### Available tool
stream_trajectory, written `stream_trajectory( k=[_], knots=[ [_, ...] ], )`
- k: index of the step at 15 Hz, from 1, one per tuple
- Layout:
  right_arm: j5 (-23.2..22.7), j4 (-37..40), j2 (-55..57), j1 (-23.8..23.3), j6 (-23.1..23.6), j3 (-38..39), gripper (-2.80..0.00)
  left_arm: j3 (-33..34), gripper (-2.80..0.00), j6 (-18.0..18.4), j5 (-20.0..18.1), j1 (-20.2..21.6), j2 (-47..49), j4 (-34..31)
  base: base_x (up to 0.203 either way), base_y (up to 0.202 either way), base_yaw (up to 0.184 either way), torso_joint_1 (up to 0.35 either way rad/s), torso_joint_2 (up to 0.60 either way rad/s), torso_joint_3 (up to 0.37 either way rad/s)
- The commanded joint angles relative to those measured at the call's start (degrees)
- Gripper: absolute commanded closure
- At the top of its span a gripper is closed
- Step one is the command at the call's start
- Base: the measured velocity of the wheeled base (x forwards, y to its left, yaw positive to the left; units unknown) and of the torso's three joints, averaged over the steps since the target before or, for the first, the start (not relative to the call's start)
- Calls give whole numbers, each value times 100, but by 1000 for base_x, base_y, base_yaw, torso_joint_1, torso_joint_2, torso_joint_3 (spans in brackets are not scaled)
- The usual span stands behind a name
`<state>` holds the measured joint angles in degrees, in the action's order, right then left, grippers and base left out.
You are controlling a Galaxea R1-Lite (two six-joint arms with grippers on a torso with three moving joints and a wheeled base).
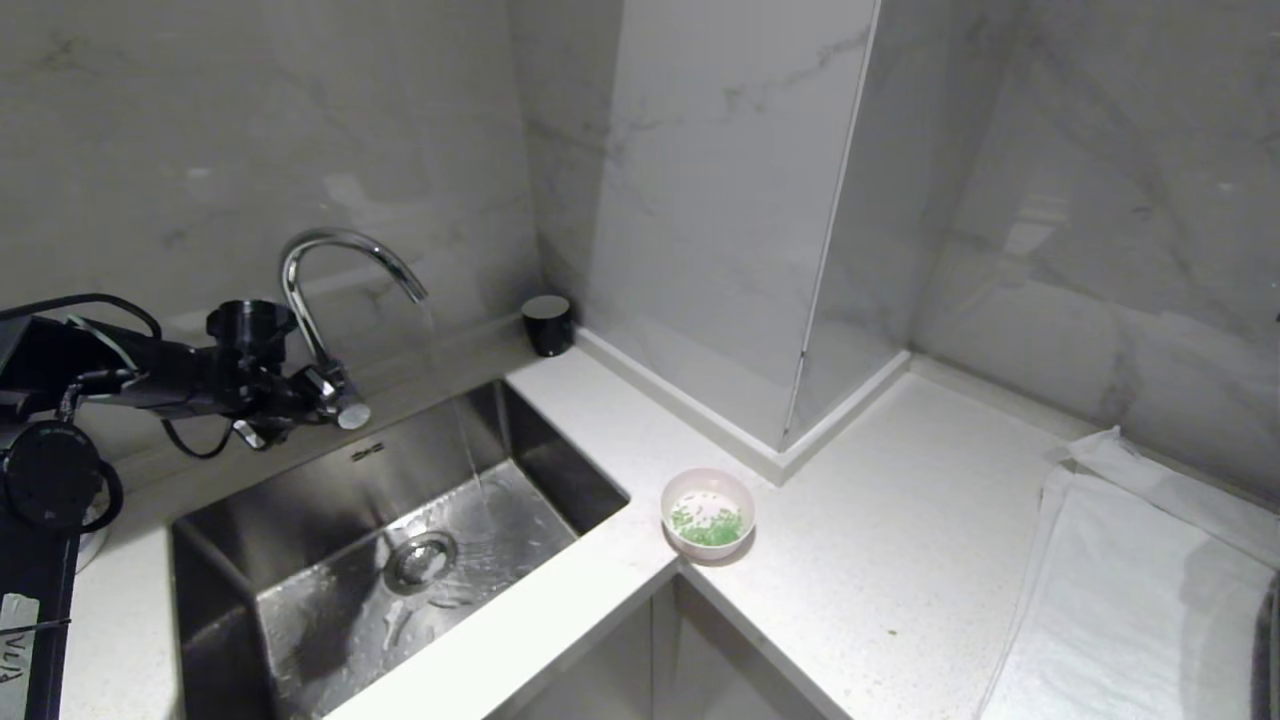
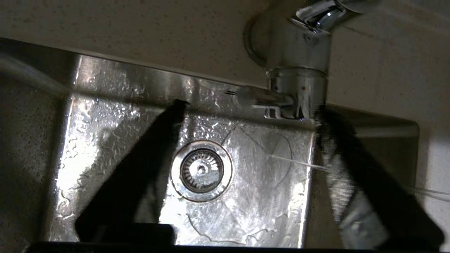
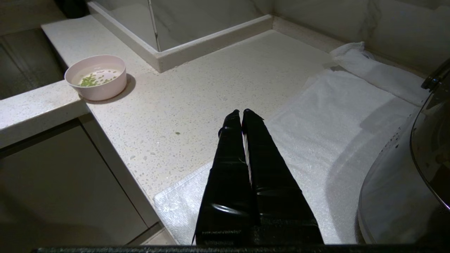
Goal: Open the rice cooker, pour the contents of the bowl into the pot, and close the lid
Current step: Turn off the tap
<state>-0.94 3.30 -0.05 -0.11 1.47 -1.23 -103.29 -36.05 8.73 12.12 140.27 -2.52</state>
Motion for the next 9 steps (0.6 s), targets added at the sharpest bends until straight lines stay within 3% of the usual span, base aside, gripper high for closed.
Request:
stream_trajectory(
  k=[1,9],
  knots=[
    [-3,4,5,-6,3,0,0,-51,0,-25,7,63,97,-3,0,0,0,0,0,0],
    [-3,4,-4,-7,3,0,0,-16,0,-33,81,80,105,-3,0,0,0,0,0,0]
  ],
)
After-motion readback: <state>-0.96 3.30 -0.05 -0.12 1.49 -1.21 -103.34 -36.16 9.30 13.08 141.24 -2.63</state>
